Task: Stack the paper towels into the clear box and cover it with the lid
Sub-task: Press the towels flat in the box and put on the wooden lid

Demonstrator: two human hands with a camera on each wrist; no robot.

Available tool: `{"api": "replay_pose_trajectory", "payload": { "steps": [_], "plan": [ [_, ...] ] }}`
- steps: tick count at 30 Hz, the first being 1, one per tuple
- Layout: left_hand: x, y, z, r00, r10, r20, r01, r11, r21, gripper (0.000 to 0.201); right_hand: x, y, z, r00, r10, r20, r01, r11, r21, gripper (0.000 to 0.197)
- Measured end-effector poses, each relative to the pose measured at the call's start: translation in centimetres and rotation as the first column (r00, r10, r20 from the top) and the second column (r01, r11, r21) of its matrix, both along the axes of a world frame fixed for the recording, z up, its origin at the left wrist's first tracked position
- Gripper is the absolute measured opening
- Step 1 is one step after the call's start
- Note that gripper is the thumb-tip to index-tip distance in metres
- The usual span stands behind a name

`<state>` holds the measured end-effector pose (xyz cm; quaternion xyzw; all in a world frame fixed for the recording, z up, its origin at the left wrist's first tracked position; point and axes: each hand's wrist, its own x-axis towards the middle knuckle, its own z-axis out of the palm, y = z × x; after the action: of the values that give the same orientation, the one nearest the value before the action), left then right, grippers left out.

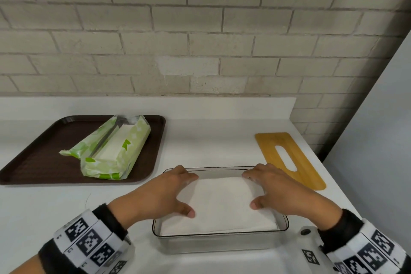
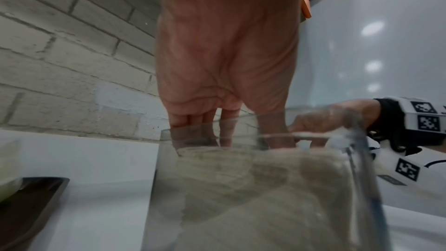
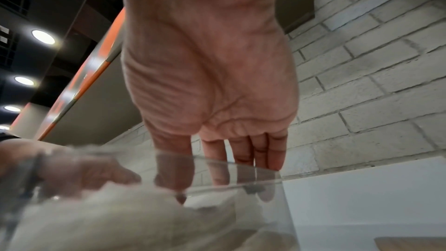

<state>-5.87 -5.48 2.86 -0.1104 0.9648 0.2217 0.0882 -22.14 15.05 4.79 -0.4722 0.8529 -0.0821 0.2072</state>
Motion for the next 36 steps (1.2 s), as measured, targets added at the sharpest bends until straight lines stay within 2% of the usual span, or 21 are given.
{"api": "replay_pose_trajectory", "payload": {
  "steps": [7, 14, 18, 20, 25, 31, 36],
  "plan": [
    [-0.1, 0.6, 0.5, 0.996, 0.078, -0.032, -0.078, 0.997, 0.003, 0.081, 0.0, -0.1, -0.1, 0.999, -0.034, -0.005, 0.034, 0.999, -0.013, 0.074],
    [0.1, 1.6, 1.3, 0.995, 0.078, -0.063, -0.084, 0.991, -0.103, 0.077, 0.4, -0.2, 0.0, 0.999, -0.038, -0.014, 0.038, 0.999, -0.026, 0.078],
    [0.1, 2.0, 1.5, 0.994, 0.071, -0.086, -0.084, 0.984, -0.156, 0.075, 0.5, -0.3, 0.2, 0.999, -0.018, -0.038, 0.018, 1.000, -0.006, 0.072],
    [0.1, 2.1, 1.6, 0.987, 0.080, -0.140, -0.101, 0.984, -0.149, 0.065, 0.6, -0.2, 0.1, 0.999, -0.024, -0.044, 0.023, 1.000, -0.018, 0.071],
    [0.5, 1.7, 1.1, 0.922, 0.145, -0.358, -0.183, 0.980, -0.074, 0.022, 0.7, 0.4, -0.8, 0.998, -0.035, -0.054, 0.029, 0.994, -0.105, 0.069],
    [0.7, 1.1, 1.0, 0.873, 0.239, -0.426, -0.228, 0.971, 0.079, 0.014, 0.4, 1.1, -1.1, 0.995, -0.013, -0.099, -0.009, 0.976, -0.219, 0.048],
    [1.0, 0.9, 0.7, 0.860, 0.178, -0.479, -0.200, 0.980, 0.005, 0.015, 0.0, 0.7, -0.8, 0.983, -0.029, -0.179, -0.027, 0.954, -0.299, 0.018]
  ]
}}
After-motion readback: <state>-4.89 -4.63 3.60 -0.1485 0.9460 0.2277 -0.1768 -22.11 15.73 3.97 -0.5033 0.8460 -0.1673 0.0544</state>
